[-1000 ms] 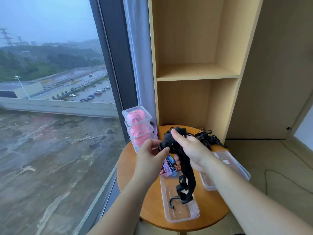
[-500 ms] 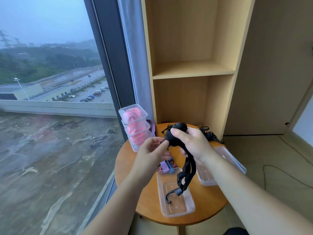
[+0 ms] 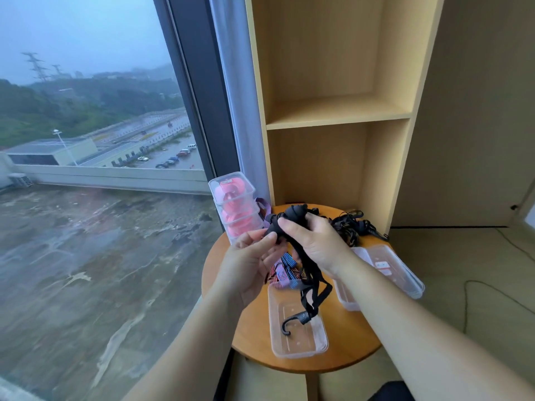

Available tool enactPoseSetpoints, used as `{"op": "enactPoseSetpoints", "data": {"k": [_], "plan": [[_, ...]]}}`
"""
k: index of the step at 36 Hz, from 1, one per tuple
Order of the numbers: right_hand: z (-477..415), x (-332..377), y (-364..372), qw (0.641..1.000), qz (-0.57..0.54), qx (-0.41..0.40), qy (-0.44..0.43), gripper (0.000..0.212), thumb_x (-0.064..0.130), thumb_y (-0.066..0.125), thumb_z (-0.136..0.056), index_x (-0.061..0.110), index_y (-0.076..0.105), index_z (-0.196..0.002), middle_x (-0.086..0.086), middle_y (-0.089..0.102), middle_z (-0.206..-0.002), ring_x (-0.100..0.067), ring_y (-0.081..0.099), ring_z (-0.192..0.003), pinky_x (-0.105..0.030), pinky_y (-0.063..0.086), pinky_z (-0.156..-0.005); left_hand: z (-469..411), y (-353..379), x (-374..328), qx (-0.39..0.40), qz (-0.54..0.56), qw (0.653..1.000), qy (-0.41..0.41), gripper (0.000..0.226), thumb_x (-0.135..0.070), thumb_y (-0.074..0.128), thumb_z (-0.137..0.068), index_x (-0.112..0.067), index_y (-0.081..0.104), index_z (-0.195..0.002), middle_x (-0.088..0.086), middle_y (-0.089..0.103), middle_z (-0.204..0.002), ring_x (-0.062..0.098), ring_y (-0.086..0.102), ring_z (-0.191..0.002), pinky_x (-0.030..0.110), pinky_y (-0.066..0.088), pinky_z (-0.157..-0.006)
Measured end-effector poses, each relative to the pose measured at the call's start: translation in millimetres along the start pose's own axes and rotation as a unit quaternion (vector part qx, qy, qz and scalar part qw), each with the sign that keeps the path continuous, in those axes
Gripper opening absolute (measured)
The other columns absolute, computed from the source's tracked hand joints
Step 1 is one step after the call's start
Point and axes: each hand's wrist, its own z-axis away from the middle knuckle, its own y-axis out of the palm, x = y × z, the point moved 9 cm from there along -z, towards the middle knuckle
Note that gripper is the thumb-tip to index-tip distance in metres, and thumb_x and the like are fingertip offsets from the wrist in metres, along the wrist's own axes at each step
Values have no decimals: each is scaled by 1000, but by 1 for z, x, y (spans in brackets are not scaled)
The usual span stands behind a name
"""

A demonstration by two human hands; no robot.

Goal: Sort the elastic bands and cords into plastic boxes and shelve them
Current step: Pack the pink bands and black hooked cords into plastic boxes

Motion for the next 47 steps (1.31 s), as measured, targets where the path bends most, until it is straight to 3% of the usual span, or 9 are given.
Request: {"op": "enactPoseSetpoints", "data": {"k": [6, 10, 17, 24, 28, 34, 36, 41, 47], "plan": [[2, -8, -4, 997, -32, -30, 66, 69, 71, 69, -70, 8, 66, -97, -6, 63, -64, -18, 54, -51, -27, 45, -47, 2, -11, -21, -53, -196, 965, 167, 23, 8, 72, -79, 5, 61, -100, 13, 74, -84, 24, 71, -80, 38, 58, -79], [3, -12, -9, 993, -28, -48, 107, 56, 53, 58, -91, -3, 66, -98, -13, 67, -69, -18, 57, -48, -26, 47, -45, 9, -7, -26, -80, -294, 918, 254, 20, 13, 71, -78, 0, 65, -92, 0, 73, -78, 9, 68, -72, 23, 55, -72], [-1, -4, -11, 998, -6, -39, 42, 24, 31, 60, -96, 9, 64, -89, 0, 60, -63, -10, 51, -50, -21, 44, -47, -3, -10, -23, -12, -328, 932, 155, 35, -16, 78, -78, -8, 59, -106, 11, 70, -101, 21, 70, -87, 34, 58, -78], [-14, 6, 3, 999, -13, 4, 39, 31, 41, 60, -94, 10, 65, -95, -14, 63, -74, -21, 52, -50, -29, 47, -48, -13, -5, -40, 10, -299, 944, 139, 15, 5, 64, -89, 4, 55, -101, 9, 72, -80, 20, 71, -68, 36, 60, -73], [-17, -8, 6, 994, 2, 7, 110, 47, 51, 56, -93, 4, 63, -97, -14, 69, -71, -25, 56, -51, -29, 49, -49, -8, -5, -60, -36, -432, 866, 248, 19, 2, 69, -84, -15, 59, -87, -2, 72, -76, 22, 70, -76, 33, 56, -71], [-18, -14, 5, 990, -12, -19, 139, 86, 81, 68, -60, 2, 67, -93, -16, 64, -73, -23, 53, -52, -31, 47, -54, 13, 18, -59, 31, -563, 699, 440, 12, 8, 67, -77, 1, 57, -79, -5, 54, -97, 14, 55, -85, 36, 54, -73], [-19, -10, 3, 992, -16, -34, 120, 85, 74, 72, -65, -5, 62, -96, -17, 62, -76, -22, 51, -49, -30, 45, -53, 8, 12, -55, 21, -550, 727, 410, 16, 8, 70, -76, -2, 58, -80, -7, 57, -100, 16, 59, -89, 32, 53, -74], [-18, 8, 1, 999, -9, 2, 53, 65, 59, 67, -74, -3, 64, -93, -18, 57, -77, -17, 47, -48, -27, 41, -49, -10, -6, -32, 57, -293, 950, 91, 28, -19, 67, -88, -12, 56, -113, 10, 67, -106, 21, 71, -82, 33, 56, -78], [-16, 18, 2, 995, 77, 51, 26, 53, 67, 70, -70, 17, 69, -91, -4, 65, -76, -15, 58, -62, -29, 48, -59, -9, -2, -16, 92, -195, 971, -99, 28, -10, 51, -98, 11, 56, -116, 15, 66, -76, 16, 68, -61, 25, 58, -60]]}}
